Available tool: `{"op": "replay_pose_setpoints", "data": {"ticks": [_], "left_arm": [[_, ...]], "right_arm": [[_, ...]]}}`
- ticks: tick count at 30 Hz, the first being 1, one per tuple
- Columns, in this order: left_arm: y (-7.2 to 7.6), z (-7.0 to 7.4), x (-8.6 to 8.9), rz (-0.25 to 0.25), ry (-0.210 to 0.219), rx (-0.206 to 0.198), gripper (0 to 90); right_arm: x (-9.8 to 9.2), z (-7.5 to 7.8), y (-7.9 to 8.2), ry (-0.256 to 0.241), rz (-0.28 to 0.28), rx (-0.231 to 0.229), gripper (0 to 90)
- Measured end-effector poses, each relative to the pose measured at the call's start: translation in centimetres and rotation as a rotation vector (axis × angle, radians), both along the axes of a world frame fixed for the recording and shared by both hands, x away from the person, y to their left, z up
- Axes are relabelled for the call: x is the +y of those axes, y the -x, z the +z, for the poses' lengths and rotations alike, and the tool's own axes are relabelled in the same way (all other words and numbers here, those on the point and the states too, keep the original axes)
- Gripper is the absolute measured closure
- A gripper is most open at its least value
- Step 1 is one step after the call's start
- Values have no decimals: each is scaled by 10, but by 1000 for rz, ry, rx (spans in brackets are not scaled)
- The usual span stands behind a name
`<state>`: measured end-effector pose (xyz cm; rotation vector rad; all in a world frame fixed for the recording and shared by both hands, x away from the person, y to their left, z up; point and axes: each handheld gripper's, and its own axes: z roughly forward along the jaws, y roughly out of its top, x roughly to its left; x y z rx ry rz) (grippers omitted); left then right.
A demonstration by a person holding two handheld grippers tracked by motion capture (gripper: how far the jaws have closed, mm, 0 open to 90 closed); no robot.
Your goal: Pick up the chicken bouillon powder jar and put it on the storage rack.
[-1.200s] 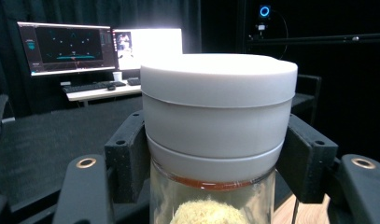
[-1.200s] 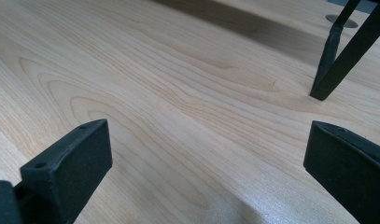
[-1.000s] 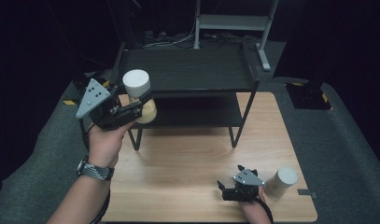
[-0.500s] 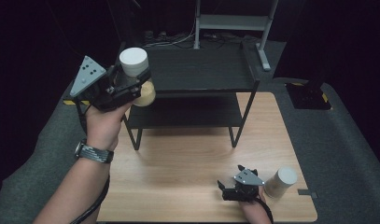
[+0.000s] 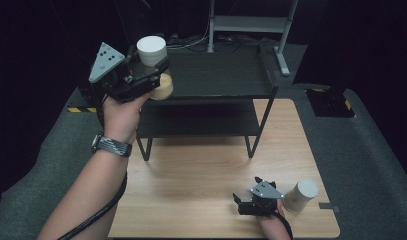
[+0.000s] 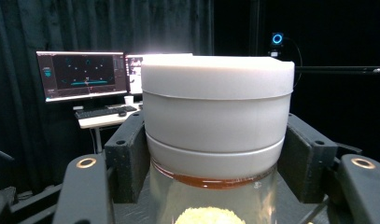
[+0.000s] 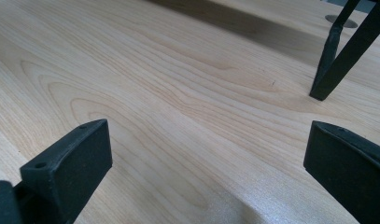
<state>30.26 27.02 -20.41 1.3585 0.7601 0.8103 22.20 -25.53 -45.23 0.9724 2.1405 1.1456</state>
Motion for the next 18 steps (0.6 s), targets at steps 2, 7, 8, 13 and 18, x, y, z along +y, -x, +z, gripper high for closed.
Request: {"op": "replay_pose_setpoints", "data": {"ticks": [2,7,8,13,18], "left_arm": [[-4,-1,-2,3,-1,2,343],[-12,-1,-5,15,5,8,343],[-13,-1,-6,19,5,9,343],[-22,0,-11,35,-1,16,343],[-27,0,-15,49,-11,19,343]], "right_arm": [[0,0,0,-2,0,1,4],[-1,0,0,-5,1,1,4],[-1,0,0,-5,1,1,4],[-2,0,-1,-10,2,5,4],[-2,0,-1,-10,2,5,4]]}}
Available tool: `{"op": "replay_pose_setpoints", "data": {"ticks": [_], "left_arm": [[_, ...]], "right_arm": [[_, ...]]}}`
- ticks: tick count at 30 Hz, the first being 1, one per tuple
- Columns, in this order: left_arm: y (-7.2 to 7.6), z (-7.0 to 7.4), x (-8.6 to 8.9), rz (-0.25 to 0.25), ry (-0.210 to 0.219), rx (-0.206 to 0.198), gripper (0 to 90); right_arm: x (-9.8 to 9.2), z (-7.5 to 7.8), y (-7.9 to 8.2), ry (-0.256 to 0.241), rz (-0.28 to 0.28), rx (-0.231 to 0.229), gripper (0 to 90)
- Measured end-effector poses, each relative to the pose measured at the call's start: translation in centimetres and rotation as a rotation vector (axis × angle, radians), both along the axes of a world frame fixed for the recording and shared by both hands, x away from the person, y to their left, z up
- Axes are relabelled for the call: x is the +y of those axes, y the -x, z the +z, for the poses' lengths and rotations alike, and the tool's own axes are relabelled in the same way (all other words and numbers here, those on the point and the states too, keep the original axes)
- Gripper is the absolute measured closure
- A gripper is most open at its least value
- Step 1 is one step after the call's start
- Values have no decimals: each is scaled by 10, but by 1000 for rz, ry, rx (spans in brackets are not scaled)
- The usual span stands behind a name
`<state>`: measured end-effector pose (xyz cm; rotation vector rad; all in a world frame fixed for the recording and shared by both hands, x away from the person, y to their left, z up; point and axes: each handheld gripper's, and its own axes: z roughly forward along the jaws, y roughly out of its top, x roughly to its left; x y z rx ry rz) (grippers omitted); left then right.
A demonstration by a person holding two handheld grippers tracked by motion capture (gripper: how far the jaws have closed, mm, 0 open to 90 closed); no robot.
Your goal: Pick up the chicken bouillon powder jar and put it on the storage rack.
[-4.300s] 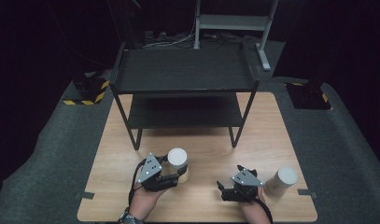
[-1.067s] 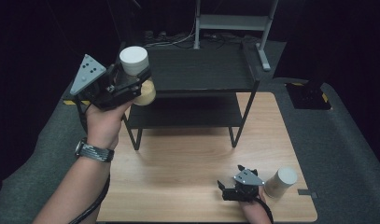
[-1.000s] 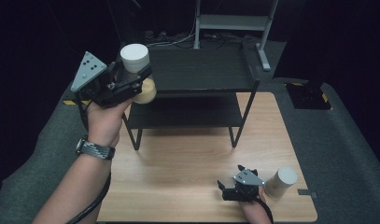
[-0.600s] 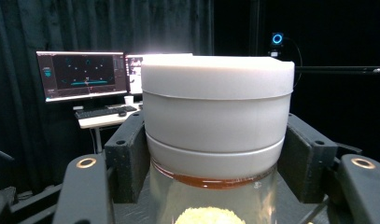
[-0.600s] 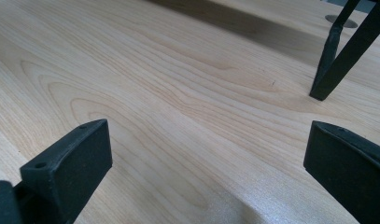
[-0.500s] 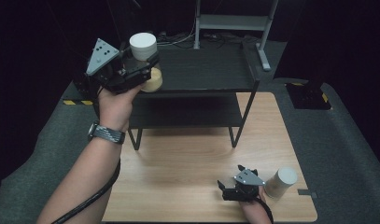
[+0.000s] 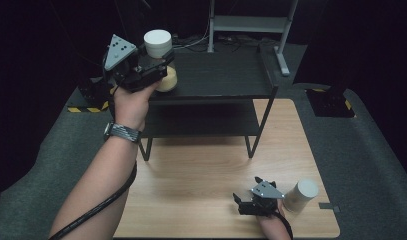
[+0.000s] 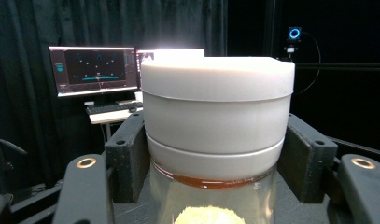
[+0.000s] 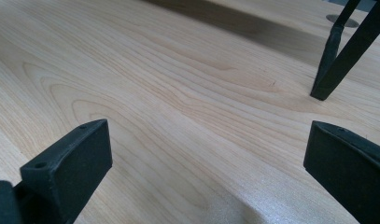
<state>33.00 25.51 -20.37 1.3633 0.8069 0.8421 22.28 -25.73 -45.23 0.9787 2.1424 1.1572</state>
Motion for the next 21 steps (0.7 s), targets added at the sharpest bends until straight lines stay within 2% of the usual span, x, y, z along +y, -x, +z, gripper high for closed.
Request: {"op": "replay_pose_setpoints", "data": {"ticks": [7,21], "left_arm": [[-7,-2,-4,15,-8,18,343],[-15,-2,-8,22,-13,29,343]], "right_arm": [[-1,0,0,-5,0,0,4],[0,0,-1,1,3,0,4]]}}
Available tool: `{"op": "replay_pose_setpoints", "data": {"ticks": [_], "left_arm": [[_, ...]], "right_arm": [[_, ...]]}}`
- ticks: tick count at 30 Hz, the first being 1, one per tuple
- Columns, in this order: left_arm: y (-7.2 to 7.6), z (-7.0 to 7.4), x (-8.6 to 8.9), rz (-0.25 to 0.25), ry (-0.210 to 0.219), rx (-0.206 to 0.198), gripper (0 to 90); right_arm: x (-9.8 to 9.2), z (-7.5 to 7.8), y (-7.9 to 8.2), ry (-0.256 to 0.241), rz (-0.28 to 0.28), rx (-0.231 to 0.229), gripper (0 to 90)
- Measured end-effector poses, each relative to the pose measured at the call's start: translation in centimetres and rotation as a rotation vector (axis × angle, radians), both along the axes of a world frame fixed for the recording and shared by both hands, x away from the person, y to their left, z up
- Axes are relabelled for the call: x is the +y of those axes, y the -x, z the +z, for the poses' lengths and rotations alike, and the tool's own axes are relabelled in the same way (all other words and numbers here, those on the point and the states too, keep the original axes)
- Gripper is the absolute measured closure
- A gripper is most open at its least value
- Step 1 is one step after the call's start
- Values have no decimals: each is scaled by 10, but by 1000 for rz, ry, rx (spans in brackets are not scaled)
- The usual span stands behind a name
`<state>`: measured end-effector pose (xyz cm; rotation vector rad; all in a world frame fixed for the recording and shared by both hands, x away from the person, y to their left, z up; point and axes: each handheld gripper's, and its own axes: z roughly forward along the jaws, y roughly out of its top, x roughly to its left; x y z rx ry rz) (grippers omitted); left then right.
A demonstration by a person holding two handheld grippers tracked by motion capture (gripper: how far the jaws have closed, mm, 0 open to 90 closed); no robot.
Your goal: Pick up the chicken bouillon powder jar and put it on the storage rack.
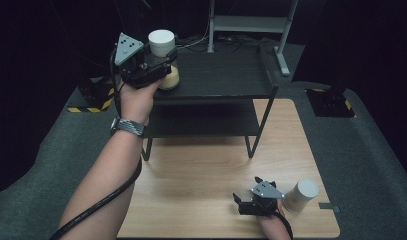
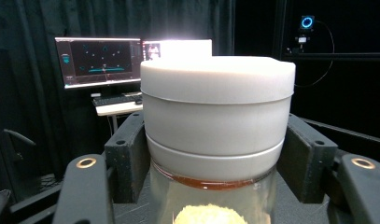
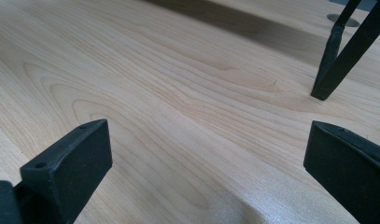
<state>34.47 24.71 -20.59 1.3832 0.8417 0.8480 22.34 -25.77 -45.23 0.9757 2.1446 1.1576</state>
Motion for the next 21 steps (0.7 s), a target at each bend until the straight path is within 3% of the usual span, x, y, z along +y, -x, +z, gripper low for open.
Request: {"op": "replay_pose_setpoints", "data": {"ticks": [21], "left_arm": [[-4,-4,-1,-8,8,3,340]], "right_arm": [[0,0,0,0,1,0,4]]}}
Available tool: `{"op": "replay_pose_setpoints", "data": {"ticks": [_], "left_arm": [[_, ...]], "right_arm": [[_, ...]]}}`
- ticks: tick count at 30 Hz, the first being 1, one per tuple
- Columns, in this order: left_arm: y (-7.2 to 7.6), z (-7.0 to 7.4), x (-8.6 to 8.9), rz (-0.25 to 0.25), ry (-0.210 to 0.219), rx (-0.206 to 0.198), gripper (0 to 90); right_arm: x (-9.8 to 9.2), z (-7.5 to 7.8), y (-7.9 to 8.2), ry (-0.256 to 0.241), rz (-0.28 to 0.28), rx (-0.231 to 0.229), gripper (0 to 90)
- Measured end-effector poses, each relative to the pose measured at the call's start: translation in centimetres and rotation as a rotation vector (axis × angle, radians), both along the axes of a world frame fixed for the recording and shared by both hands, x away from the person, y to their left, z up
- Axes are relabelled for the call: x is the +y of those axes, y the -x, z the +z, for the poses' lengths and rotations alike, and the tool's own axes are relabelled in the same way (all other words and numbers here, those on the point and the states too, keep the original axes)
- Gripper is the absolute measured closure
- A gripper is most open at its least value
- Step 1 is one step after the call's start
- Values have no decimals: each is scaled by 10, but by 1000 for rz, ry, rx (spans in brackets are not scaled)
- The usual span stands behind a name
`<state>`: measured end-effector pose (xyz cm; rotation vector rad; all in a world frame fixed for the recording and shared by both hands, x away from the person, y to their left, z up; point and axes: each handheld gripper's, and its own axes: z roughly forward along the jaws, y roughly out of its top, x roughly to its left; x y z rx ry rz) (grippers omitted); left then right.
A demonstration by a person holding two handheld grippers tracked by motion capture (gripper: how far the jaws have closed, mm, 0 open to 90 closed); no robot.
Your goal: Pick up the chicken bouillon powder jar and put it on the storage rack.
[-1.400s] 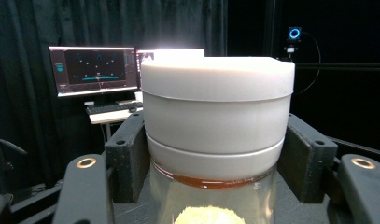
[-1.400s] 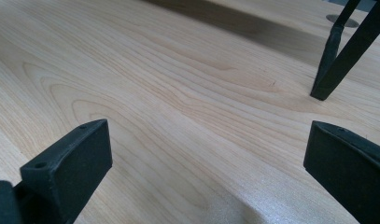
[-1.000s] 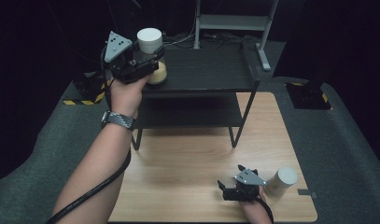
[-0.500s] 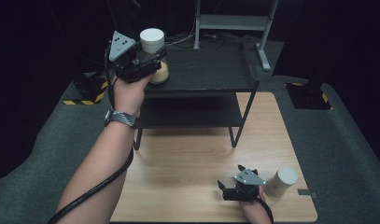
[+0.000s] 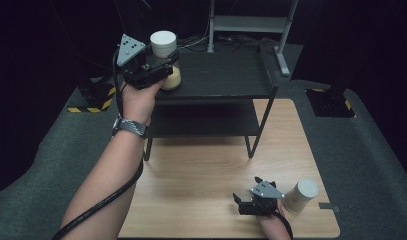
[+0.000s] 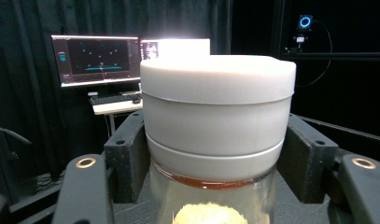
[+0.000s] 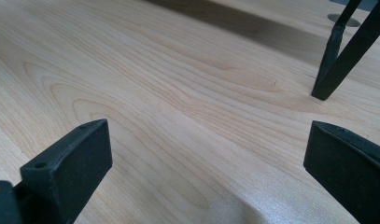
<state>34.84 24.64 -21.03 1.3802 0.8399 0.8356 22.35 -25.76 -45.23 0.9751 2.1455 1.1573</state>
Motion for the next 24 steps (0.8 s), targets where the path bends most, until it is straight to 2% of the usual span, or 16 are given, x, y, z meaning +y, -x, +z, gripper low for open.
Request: {"op": "replay_pose_setpoints", "data": {"ticks": [8,17,20,24], "left_arm": [[0,1,0,1,0,3,316],[5,6,-1,16,4,13,152],[9,8,-2,31,7,24,39],[15,7,2,20,22,16,3]], "right_arm": [[1,0,0,6,0,0,4],[1,0,0,4,0,-1,4],[1,0,0,4,-1,0,4],[1,0,0,3,-1,1,4]]}}
